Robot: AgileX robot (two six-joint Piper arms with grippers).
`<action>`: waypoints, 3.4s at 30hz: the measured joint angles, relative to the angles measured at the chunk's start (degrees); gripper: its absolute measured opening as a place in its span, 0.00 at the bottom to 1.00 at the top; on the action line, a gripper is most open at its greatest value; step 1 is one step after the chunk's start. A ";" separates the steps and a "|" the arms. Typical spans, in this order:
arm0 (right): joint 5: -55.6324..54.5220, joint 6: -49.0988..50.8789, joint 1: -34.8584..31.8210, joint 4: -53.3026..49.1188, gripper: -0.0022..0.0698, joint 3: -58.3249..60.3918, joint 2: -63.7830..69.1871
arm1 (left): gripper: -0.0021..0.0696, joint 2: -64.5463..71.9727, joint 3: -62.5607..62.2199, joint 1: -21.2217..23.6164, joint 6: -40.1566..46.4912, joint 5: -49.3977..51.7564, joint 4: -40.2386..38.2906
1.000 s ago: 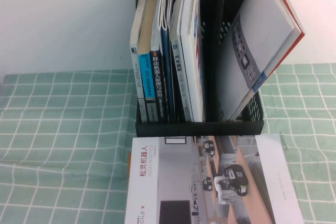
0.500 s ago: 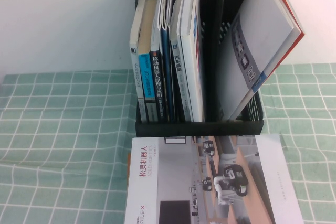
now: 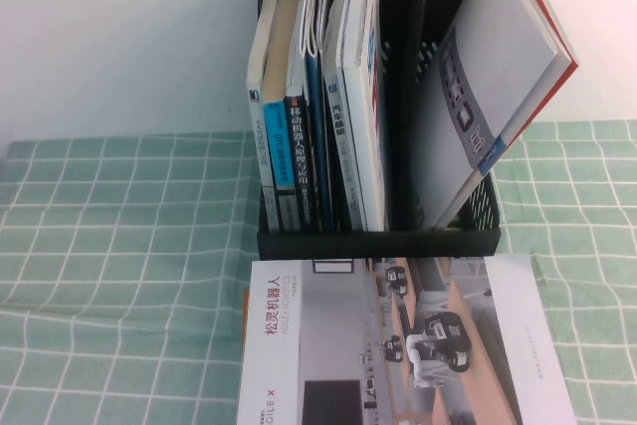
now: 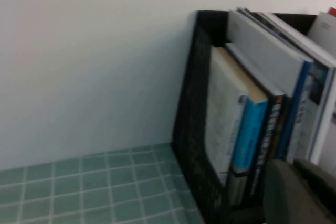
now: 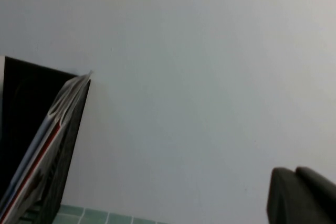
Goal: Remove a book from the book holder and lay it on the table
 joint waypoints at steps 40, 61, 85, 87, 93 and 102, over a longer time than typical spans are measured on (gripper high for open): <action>-45.11 4.19 26.96 -1.46 0.03 -1.14 56.62 | 0.03 69.66 -41.61 -38.73 67.30 -16.92 -76.13; -49.52 11.02 26.96 7.03 0.03 -1.14 57.95 | 0.03 81.24 -47.03 -38.73 58.11 -14.16 -76.13; -57.61 21.50 26.96 4.41 0.18 3.54 66.11 | 0.03 84.95 -49.60 -38.16 58.19 -13.27 -76.23; -58.57 21.54 26.96 5.62 0.18 5.78 66.11 | 0.03 86.01 -50.30 -37.04 58.19 -12.34 -76.23; -60.52 21.63 26.96 6.64 0.18 9.63 66.11 | 0.03 88.58 -51.83 -34.60 57.11 -7.91 -76.14; -62.76 21.63 26.96 4.11 0.19 10.00 66.11 | 0.03 88.95 -51.87 -32.15 54.12 -9.77 -76.01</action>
